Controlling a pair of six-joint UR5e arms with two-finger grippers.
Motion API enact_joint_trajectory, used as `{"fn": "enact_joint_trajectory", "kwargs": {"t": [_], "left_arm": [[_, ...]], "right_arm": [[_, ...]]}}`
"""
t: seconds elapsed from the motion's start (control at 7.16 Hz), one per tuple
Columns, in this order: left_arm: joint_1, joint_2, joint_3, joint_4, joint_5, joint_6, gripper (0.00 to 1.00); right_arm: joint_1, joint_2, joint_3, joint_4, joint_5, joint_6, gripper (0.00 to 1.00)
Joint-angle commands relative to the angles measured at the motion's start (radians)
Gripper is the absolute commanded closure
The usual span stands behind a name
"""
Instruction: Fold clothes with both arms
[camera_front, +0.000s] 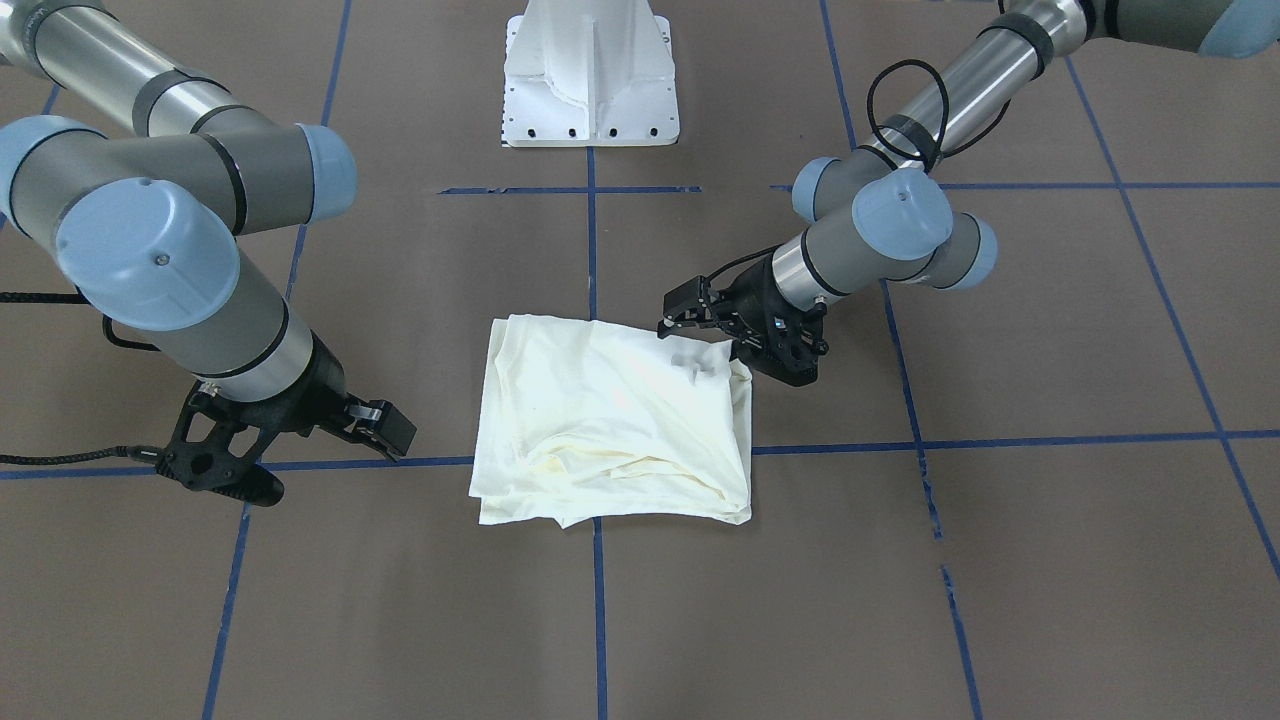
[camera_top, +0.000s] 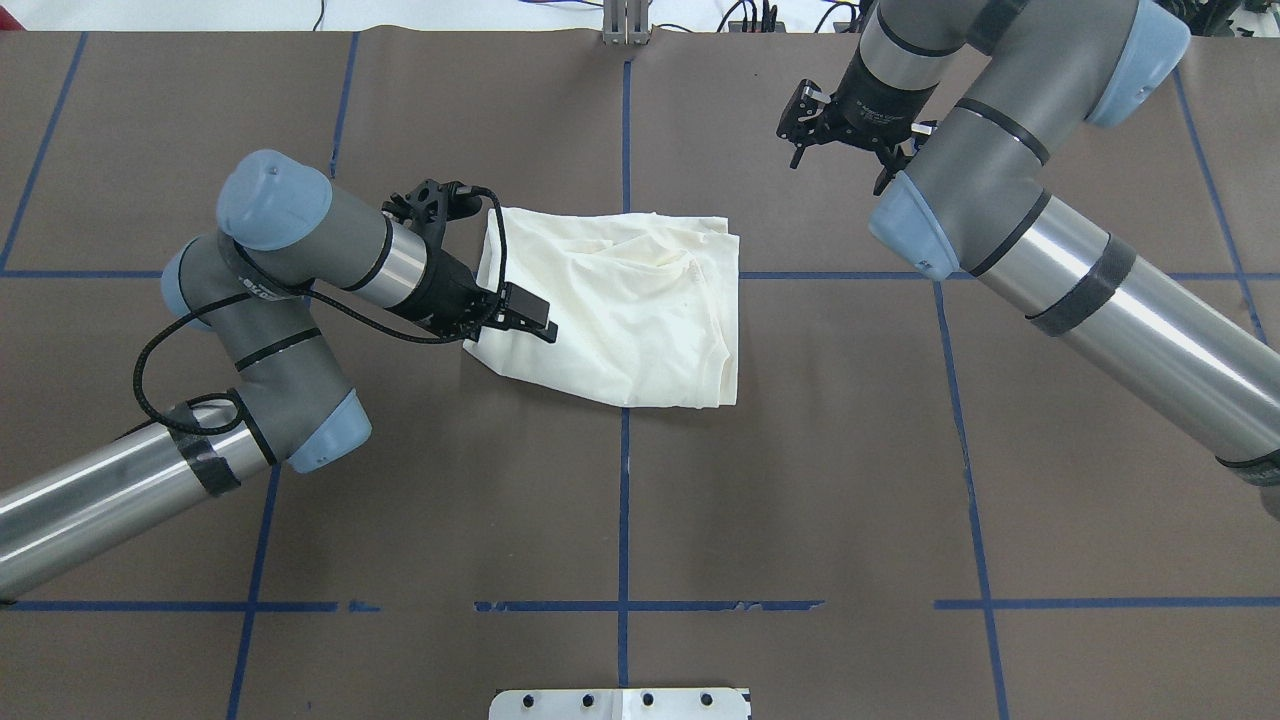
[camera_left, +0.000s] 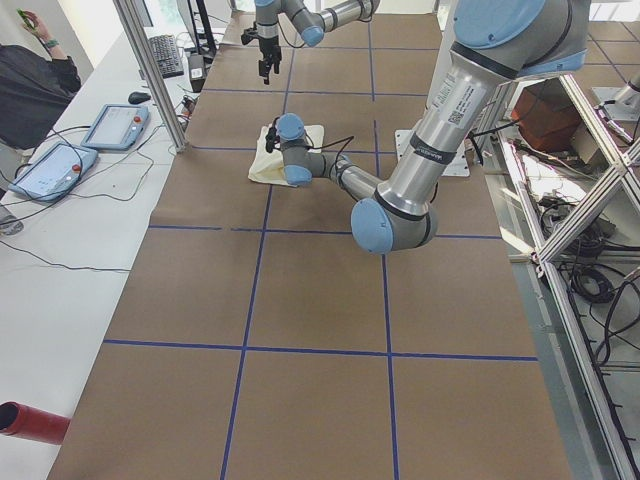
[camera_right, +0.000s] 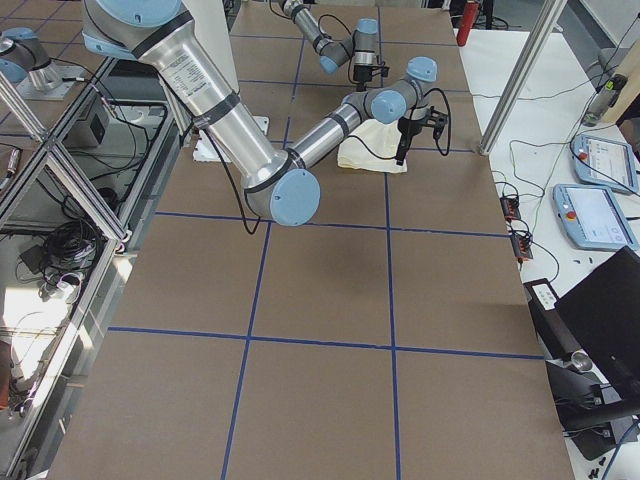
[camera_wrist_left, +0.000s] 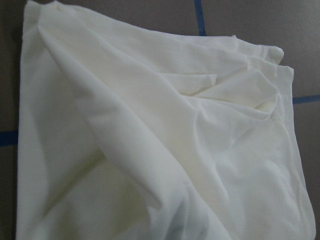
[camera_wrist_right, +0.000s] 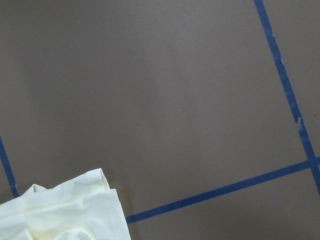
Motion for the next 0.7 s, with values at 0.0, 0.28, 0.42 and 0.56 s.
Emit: {"fn": "enact_joint_trajectory", "kwargs": {"t": [0.0,0.28,0.42,0.56], "left_arm": [[0.051,0.01,-0.022,-0.001,0.002,-0.047,0.0],[0.11,0.088,-0.148,0.002,0.011,-0.13,0.0],[0.149,0.104,-0.177,0.002,0.048,-0.157,0.0],[0.198,0.104,-0.175,0.002,0.086,-0.176,0.0]], "right_arm": [[0.004,-0.01,0.003,0.0,0.0,-0.002,0.0],[0.007,-0.011,0.003,0.0,-0.002,-0.012,0.0],[0.013,-0.013,0.003,0.0,-0.002,-0.027,0.0],[0.018,-0.019,0.005,0.001,0.0,-0.037,0.0]]}}
